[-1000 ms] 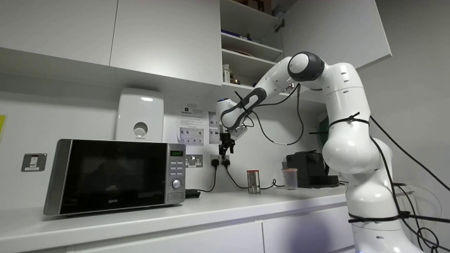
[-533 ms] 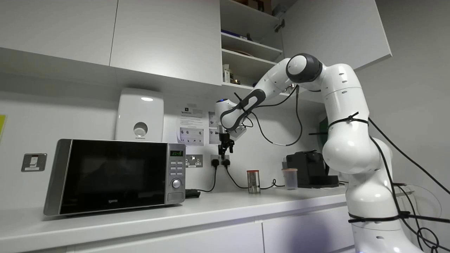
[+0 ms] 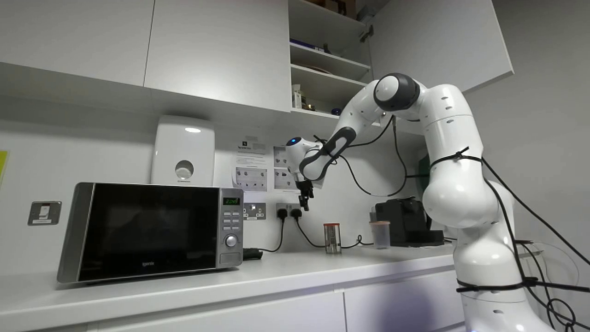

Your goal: Turn off the left switch of the socket

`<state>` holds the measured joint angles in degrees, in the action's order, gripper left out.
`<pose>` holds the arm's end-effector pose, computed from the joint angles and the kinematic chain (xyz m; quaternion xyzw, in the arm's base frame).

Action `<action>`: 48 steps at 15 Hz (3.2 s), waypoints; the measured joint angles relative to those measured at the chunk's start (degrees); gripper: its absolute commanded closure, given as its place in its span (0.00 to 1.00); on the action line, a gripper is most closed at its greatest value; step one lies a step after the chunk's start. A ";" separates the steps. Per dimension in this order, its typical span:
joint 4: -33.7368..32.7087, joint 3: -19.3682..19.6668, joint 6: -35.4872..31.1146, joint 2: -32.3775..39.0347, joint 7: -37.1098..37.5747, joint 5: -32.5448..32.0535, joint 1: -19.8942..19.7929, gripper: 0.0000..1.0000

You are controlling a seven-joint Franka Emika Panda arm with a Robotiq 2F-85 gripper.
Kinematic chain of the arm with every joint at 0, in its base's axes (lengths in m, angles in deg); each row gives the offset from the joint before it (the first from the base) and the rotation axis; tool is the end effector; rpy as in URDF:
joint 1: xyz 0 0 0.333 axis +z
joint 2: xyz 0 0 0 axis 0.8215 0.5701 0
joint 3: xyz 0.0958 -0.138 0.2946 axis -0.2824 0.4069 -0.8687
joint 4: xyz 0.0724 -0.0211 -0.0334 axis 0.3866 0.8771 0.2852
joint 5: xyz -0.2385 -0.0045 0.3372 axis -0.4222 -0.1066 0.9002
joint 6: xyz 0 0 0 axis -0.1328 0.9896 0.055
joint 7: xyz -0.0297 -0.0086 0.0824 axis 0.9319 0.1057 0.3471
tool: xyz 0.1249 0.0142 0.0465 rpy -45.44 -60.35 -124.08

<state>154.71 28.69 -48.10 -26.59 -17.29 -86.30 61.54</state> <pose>0.6315 0.1104 0.5052 0.8558 0.3254 0.2016 0.3479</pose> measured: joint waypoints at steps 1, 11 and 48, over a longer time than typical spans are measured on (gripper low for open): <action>-0.07 0.53 0.00 0.47 -0.17 -3.37 -0.21 0.00; -5.75 1.82 0.33 10.20 5.11 -40.81 0.55 0.00; -18.78 -1.50 17.24 23.31 44.56 -50.02 3.90 0.00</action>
<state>135.93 27.19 -30.86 -3.28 27.27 -136.32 65.44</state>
